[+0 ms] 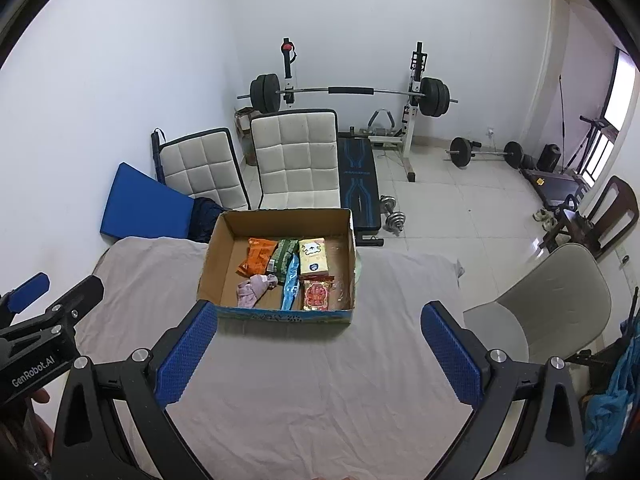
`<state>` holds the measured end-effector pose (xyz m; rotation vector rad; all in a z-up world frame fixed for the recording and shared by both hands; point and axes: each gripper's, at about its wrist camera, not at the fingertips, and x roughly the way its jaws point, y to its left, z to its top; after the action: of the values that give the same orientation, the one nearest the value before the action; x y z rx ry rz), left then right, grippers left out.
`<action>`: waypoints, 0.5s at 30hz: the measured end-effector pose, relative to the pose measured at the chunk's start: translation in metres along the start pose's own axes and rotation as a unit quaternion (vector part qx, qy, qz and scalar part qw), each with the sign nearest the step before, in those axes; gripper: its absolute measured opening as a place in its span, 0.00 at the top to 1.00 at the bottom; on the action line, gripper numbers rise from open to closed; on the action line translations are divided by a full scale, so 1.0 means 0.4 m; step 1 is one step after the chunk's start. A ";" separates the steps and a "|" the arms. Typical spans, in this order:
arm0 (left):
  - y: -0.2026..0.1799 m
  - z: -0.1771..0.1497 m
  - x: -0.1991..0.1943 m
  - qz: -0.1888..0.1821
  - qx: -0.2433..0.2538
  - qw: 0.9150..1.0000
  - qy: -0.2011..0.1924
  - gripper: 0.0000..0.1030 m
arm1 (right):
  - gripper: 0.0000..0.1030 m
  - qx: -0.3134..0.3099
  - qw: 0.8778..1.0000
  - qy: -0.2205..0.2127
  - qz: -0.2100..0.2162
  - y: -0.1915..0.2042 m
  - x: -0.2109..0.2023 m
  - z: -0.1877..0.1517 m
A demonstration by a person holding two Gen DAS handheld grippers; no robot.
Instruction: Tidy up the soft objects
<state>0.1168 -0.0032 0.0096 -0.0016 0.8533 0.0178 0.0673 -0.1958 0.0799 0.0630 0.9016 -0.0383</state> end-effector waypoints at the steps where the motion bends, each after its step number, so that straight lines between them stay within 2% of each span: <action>1: -0.001 0.000 0.001 0.001 0.001 1.000 0.000 0.03 | 0.00 0.000 1.000 0.000 0.000 0.000 0.002 0.000; 15: -0.003 -0.008 0.029 0.002 0.001 1.000 0.016 0.03 | 0.00 0.008 1.000 0.011 -0.002 -0.010 0.039 -0.009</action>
<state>0.1220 -0.0042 -0.0014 0.0021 0.8853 0.0209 0.0739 -0.1996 0.0653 0.0774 0.9244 -0.0491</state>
